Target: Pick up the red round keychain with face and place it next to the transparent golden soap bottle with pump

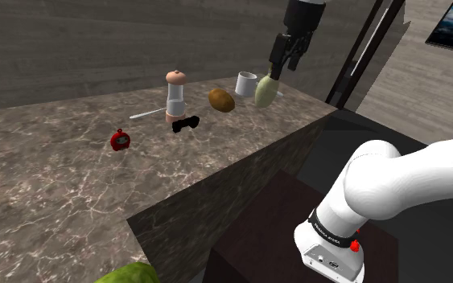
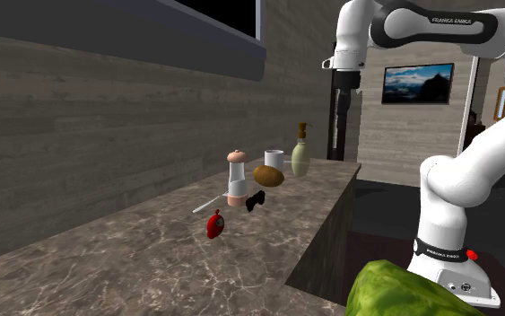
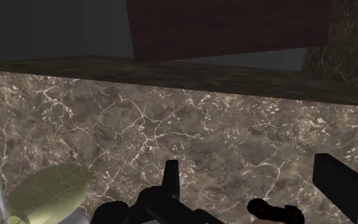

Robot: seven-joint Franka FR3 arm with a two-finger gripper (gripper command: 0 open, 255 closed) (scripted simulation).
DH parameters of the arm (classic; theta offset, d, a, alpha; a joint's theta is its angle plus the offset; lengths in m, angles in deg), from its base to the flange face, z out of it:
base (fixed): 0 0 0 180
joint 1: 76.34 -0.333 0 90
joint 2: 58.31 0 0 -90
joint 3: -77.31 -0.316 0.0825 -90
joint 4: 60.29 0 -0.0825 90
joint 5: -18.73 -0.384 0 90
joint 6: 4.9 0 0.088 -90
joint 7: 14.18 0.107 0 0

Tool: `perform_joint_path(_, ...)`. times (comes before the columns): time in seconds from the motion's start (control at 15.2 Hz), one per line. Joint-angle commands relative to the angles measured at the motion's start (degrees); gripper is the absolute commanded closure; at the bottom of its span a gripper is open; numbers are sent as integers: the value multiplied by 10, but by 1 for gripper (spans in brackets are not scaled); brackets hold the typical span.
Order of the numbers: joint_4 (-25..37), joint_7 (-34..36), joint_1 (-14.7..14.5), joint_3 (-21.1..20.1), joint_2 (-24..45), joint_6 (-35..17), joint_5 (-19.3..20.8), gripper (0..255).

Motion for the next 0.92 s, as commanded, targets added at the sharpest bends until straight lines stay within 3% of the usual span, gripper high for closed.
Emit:
perform_joint_path(0.0, 0, 0, 0, 0, 0, 0, 0, 0)
perform_joint_path(0.86, -67, 125, -24, -63, 123, -239, -112, 0)
